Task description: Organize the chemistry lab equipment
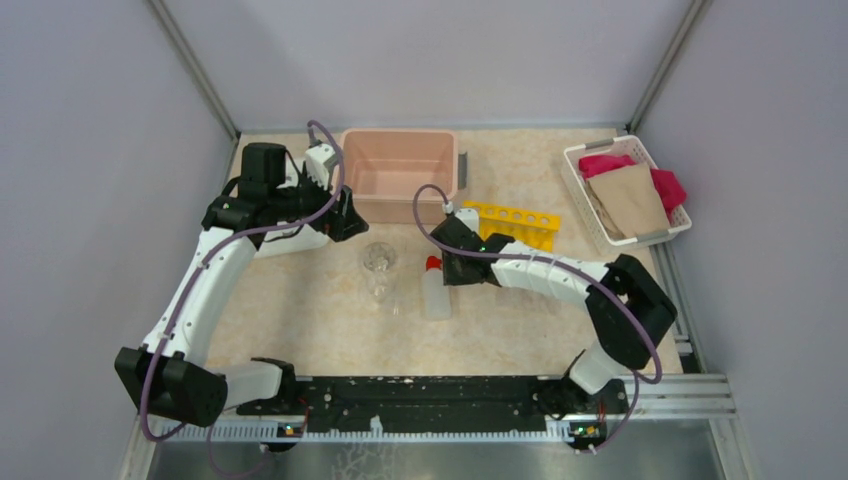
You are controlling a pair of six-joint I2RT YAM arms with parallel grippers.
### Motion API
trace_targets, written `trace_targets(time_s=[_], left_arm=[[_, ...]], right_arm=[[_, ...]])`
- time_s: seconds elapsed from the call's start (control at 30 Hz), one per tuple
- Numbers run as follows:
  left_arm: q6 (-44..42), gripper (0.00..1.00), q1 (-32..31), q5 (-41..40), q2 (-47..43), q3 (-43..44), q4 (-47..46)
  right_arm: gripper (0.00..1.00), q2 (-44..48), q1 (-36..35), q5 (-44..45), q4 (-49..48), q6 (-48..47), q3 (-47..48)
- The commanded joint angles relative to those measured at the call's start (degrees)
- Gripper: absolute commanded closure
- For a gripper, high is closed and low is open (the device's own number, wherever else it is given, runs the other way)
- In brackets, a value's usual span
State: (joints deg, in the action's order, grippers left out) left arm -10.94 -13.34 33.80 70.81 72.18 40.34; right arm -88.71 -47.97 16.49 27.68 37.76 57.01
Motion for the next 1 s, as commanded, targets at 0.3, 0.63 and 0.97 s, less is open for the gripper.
trace_targets(time_s=[0.3, 0.63, 0.97], left_arm=[[0.0, 0.01, 0.2, -0.3, -0.8, 1.6, -0.6], [-0.6, 0.01, 0.2, -0.7, -1.3, 1.0, -0.6], [-0.6, 0.01, 0.2, 0.0, -1.4, 1.3, -0.5]], right_arm=[[0.58, -6.4, -2.9, -3.1, -4.5, 1.8, 4.8], [0.62, -12.0, -2.9, -2.4, -4.7, 1.3, 7.2], [0.81, -13.8, -2.9, 3.7, -1.8, 0.5, 7.4]])
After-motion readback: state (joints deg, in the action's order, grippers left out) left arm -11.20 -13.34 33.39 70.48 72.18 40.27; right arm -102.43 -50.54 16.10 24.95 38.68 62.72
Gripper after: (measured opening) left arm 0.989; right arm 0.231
